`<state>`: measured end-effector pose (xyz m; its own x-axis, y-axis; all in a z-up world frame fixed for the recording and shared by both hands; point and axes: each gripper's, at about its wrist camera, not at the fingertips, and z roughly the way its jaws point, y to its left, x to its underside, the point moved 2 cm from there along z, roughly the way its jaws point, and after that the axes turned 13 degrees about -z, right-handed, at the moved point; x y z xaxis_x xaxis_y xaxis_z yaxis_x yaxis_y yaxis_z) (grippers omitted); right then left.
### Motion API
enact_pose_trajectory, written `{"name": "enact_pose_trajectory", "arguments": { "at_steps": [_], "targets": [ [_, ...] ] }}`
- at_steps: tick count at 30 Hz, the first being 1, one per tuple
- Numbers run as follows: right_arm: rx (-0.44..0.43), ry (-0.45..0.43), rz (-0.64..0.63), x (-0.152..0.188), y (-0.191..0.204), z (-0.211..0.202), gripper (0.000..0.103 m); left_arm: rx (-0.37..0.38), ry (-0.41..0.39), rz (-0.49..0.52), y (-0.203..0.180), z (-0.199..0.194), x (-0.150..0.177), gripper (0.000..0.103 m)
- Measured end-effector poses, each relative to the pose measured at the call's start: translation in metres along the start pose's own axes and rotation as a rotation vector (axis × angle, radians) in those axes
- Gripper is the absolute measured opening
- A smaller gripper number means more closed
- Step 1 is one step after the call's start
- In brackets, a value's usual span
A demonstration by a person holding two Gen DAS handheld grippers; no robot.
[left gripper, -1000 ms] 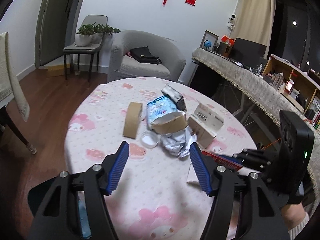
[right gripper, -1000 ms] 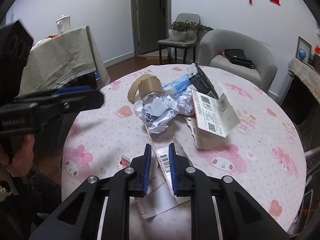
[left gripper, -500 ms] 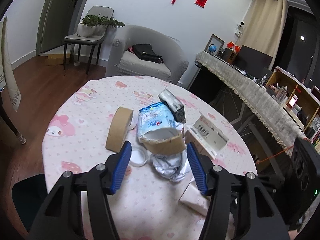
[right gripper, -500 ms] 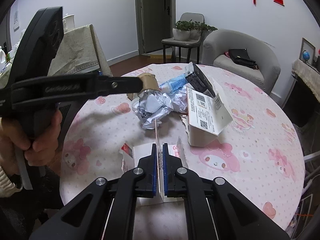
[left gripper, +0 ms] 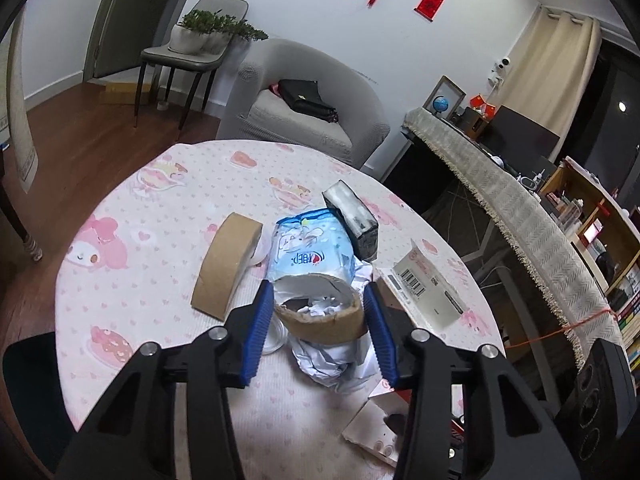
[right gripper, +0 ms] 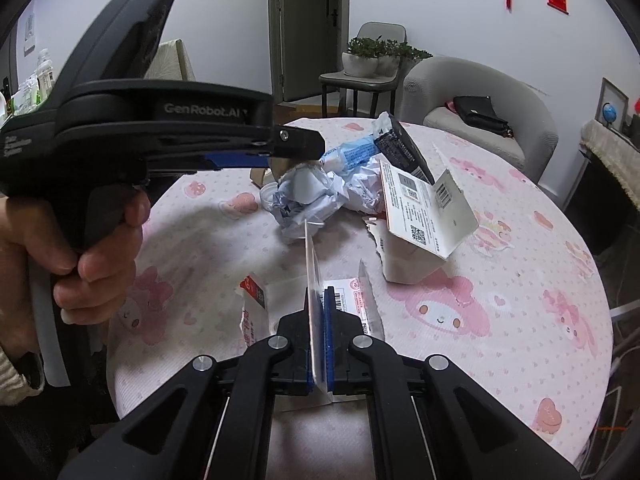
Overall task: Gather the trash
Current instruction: 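Grasp the torn SanDisk card package with the right tool while the left tool grasps the tape-roll scrap, then carry the package with the right tool while the left tool carries its scrap toward the teal bin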
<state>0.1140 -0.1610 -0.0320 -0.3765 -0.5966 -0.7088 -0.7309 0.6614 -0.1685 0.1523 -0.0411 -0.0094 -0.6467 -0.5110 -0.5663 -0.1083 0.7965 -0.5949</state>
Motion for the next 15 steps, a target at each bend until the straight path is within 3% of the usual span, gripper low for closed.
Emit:
{"name": "enact_pose_trajectory", "arguments": {
  "at_steps": [6,15],
  "targets": [
    [-0.024,-0.038,0.027,-0.007,-0.002,-0.01,0.001,0.008,-0.009,0.026,-0.004,-0.007,0.0,0.024],
    [-0.023,-0.033,0.021,-0.014,0.005,-0.011,0.001,0.006,-0.002,0.039,0.003,-0.014,-0.001,0.02]
  ]
}}
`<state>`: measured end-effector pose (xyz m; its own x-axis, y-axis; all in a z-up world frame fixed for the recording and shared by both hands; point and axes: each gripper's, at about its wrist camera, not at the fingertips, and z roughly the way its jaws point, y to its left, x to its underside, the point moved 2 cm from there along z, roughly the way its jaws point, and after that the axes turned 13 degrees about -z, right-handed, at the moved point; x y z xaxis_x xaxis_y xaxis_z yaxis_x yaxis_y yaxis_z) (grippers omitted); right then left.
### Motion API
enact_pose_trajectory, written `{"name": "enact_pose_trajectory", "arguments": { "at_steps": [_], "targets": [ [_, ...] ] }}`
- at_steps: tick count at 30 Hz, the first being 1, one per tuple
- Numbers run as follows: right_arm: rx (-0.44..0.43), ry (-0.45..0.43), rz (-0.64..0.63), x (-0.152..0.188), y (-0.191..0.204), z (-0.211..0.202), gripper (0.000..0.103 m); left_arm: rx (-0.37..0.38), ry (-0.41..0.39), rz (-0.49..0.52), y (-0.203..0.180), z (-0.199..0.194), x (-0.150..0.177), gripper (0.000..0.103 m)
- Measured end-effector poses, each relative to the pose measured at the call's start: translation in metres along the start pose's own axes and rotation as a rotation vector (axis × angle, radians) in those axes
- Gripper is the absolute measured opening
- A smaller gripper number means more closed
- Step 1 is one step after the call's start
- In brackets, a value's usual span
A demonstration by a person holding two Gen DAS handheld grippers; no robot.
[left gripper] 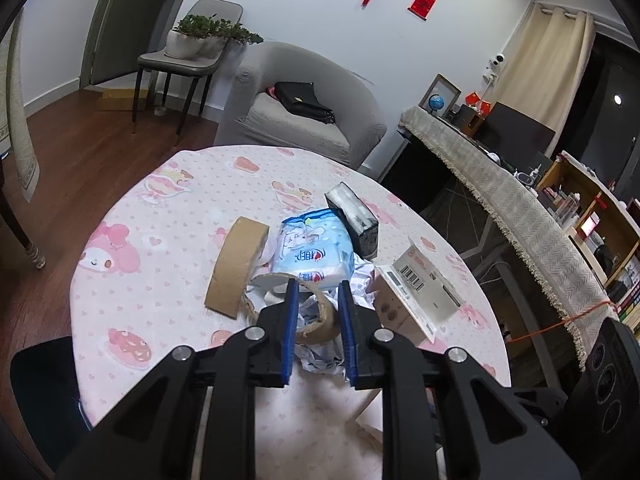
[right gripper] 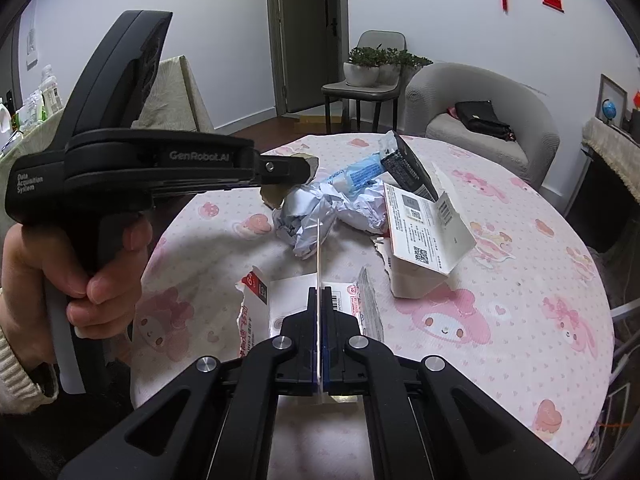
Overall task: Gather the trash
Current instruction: 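Carry the package with the right tool while the left tool carries its scrap toward the teal bin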
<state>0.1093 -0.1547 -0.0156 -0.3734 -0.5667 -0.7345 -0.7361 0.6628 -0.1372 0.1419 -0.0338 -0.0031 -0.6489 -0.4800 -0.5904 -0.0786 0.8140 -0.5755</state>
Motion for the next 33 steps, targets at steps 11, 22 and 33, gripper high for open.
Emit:
{"name": "enact_pose_trajectory", "arguments": {
  "at_steps": [11,22,33],
  "targets": [
    [-0.037,-0.035,0.002,-0.02,0.015,0.001,0.001,0.048,-0.048,0.02,0.006,-0.03,-0.01,0.015],
    [0.068,-0.089,-0.001,-0.049,0.019,-0.017,0.001,-0.004,-0.113,0.102,0.029,-0.066,-0.024,0.015],
    [0.02,-0.177,0.044,-0.08,0.029,-0.014,0.001,-0.097,-0.133,0.136,0.076,-0.092,-0.028,0.015]
  ]
}}
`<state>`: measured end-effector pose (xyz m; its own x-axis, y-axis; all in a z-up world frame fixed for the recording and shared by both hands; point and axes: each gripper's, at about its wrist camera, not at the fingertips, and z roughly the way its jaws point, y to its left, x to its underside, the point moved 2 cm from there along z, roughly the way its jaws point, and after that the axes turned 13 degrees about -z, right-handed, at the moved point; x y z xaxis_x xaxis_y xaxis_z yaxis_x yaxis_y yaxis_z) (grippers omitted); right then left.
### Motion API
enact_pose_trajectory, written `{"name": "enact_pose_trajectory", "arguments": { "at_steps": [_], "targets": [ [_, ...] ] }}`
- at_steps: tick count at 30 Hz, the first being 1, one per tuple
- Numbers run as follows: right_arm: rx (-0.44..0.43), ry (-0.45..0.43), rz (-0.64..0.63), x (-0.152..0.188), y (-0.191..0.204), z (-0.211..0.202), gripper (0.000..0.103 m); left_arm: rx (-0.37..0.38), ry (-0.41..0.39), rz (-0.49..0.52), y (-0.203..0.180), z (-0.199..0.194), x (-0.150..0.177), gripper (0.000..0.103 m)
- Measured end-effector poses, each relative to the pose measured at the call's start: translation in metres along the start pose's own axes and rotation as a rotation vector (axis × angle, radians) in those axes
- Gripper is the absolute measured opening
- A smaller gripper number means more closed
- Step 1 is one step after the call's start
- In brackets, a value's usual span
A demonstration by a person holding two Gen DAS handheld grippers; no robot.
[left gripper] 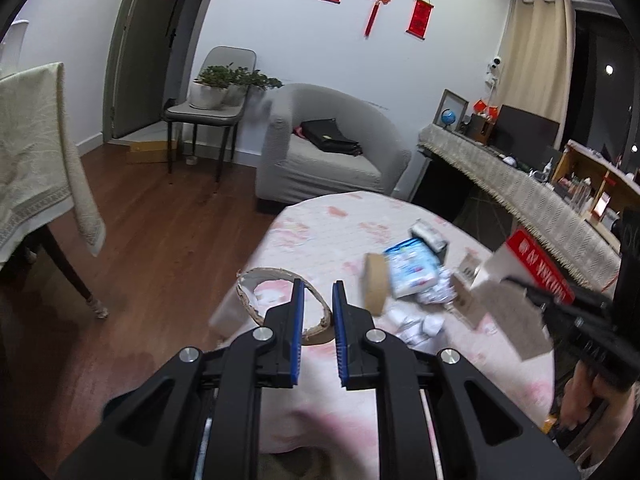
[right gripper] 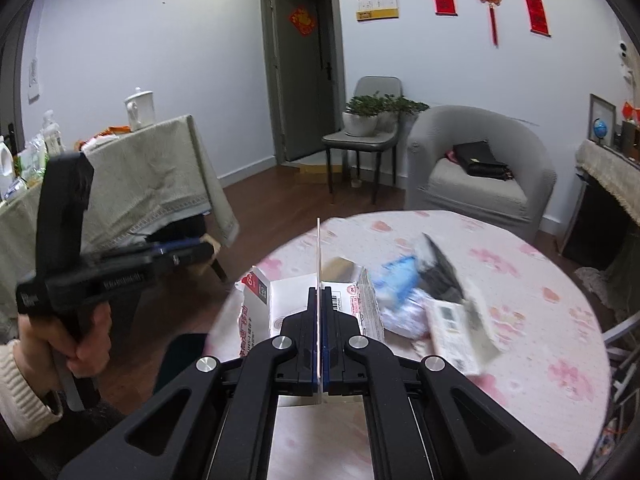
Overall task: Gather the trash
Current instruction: 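Carry the package with the right tool while the left tool carries its scrap toward the teal bin, then open both tools over the teal bin to drop the package and scrap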
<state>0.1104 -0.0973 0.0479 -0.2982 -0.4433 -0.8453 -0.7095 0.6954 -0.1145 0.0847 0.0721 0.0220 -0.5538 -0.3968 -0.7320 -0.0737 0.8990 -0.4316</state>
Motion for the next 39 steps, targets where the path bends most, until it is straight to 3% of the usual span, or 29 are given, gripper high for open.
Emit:
{"name": "enact_pose_trajectory", "arguments": {
  "at_steps": [11,25,39],
  "targets": [
    [-0.144,-0.015,0.029,-0.026,0.051,0.049,0.001,-0.126,0.057,-0.009,0.077,-0.012,0.009,0.015],
    [-0.287,0.037,0.012,-0.046,0.126,0.111,0.001,-0.266,0.284,-0.053,0.173,0.001,0.056,0.015],
    [-0.358,0.235,0.008,-0.029,0.183,0.179,0.001,-0.26,0.519,-0.134,0.221,0.021,0.11,0.016]
  ]
}}
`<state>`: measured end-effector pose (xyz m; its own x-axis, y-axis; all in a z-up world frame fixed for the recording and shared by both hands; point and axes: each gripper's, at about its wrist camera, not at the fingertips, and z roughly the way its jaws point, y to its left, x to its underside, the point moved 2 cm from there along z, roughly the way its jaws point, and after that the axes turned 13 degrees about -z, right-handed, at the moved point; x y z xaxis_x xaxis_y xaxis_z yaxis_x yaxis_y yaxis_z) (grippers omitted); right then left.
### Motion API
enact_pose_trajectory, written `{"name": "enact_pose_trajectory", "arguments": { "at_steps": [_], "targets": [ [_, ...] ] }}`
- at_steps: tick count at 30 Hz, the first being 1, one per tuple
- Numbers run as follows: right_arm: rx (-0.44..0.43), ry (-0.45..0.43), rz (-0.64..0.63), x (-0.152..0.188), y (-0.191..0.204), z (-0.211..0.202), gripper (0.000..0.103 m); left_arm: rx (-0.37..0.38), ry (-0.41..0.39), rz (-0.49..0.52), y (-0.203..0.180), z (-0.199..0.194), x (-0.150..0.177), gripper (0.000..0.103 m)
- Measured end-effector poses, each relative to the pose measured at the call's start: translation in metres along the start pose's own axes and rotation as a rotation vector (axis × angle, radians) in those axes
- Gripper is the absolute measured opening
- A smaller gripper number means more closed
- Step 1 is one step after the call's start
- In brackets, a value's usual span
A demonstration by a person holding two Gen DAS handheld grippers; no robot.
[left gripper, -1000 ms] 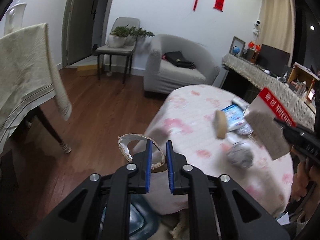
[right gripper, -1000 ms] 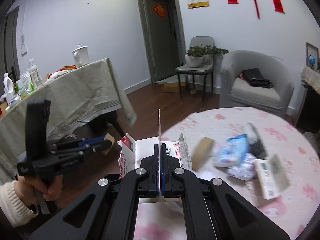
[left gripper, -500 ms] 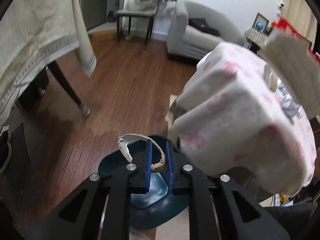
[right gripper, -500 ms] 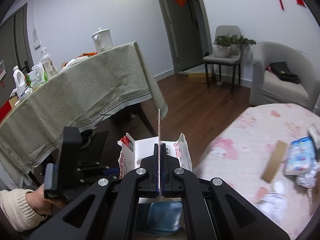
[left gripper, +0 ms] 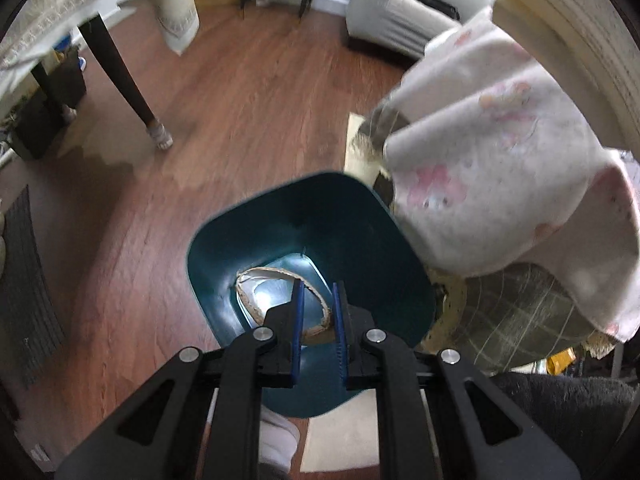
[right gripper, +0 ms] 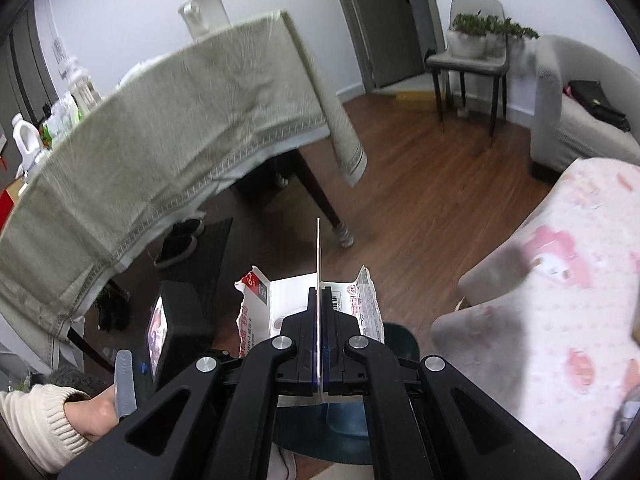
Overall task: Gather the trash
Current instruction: 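Open both tools over the teal bin to drop the package and scrap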
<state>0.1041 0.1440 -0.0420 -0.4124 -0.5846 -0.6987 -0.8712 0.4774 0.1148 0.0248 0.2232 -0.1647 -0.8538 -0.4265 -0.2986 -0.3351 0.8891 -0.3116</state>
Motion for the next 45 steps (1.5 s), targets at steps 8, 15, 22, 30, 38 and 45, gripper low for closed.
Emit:
{"name": "enact_pose_trajectory", "arguments": {
  "at_steps": [8,15,22,30,38,45],
  "targets": [
    [0.004,0.076,0.015,0.01,0.0,0.03,0.001,-0.044,-0.015,-0.004,0.012,-0.007,0.002,0.026],
    [0.013,0.142,0.027,0.018,-0.001,0.05,0.001,-0.025,-0.091,-0.028,0.02,-0.028,-0.007,0.036],
    [0.011,0.223,0.016,0.032,0.003,0.073,0.001,-0.006,-0.178,-0.047,0.023,-0.057,-0.016,0.038],
    [0.026,0.318,-0.012,0.052,0.007,0.094,0.001,0.022,-0.313,-0.017,0.011,-0.096,-0.029,0.027],
    [0.057,0.399,-0.075,0.071,0.015,0.106,0.062,0.068,-0.408,-0.046,0.008,-0.128,-0.041,0.027],
    [0.043,0.355,-0.081,0.065,0.014,0.091,0.07,0.08,-0.472,-0.084,0.008,-0.151,-0.049,0.027]
  ]
}}
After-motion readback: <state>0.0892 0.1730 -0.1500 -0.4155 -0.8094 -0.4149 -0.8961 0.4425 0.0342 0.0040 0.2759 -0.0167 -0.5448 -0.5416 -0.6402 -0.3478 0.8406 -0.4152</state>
